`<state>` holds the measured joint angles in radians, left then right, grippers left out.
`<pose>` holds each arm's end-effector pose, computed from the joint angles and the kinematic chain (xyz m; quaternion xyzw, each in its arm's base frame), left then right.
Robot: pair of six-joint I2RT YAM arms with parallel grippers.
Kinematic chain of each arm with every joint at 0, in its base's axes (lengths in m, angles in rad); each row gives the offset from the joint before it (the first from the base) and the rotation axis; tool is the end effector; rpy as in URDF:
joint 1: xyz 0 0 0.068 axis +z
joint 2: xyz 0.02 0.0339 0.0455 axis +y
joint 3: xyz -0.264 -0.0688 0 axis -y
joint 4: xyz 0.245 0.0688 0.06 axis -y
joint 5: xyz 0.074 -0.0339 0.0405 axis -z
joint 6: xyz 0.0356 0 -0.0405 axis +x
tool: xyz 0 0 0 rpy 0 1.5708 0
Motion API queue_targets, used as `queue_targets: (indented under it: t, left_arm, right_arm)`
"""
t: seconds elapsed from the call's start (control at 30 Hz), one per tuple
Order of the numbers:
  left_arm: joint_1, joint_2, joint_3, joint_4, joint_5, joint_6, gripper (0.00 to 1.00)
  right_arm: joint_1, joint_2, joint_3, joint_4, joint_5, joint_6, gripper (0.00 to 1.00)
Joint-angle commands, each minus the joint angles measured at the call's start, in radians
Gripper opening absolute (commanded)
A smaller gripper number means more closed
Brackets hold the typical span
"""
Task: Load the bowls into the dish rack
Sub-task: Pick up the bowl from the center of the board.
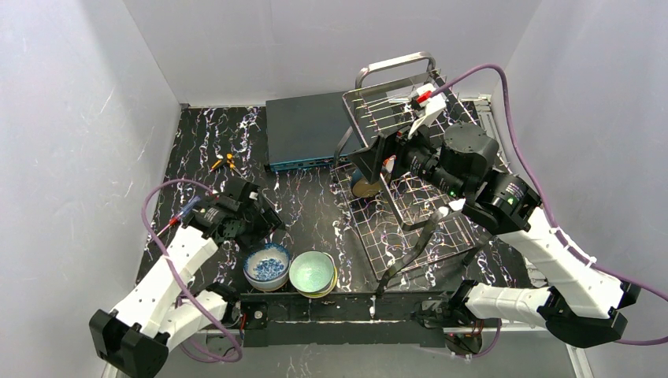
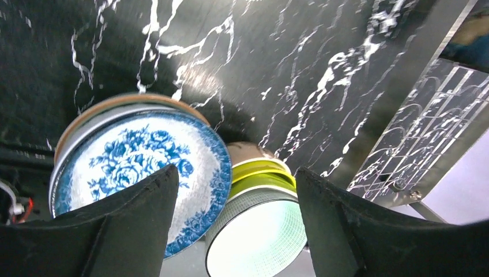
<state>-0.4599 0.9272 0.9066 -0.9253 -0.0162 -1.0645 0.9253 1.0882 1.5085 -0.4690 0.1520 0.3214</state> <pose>0.1543 -0.0758 0.2907 -0.2857 0.9077 -0.2067 0.2277 0.1281 0.1611 0.4968 -0.1647 0.7049 0.3568 0.5904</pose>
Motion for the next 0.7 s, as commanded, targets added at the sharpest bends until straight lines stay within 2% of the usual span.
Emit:
queue_targets:
  t: [0.0, 0.1, 0.17, 0.47, 0.67]
  left_arm:
    - [0.006, 0.064, -0.035, -0.100, 0.072, -0.169, 0.69]
    - [0.004, 0.125, -0.038, -0.139, 0.079, -0.218, 0.59]
    - [0.005, 0.156, -0.047, -0.139, 0.099, -0.231, 0.56]
    - [0.005, 0.212, -0.061, -0.136, 0.095, -0.242, 0.59]
    - [0.005, 0.254, -0.086, -0.102, 0.127, -0.238, 0.57]
  right_arm:
    - [0.004, -0.010, -0.010, 0.052, -0.006, 0.011, 0.99]
    - [0.003, -0.013, -0.013, 0.051, 0.000, 0.010, 0.99]
    - [0.003, -0.013, -0.013, 0.049, 0.005, 0.005, 0.99]
    - [0.003, -0.009, -0.016, 0.045, 0.021, 0.002, 0.99]
    - [0.004, -0.005, -0.019, 0.048, 0.017, -0.004, 0.99]
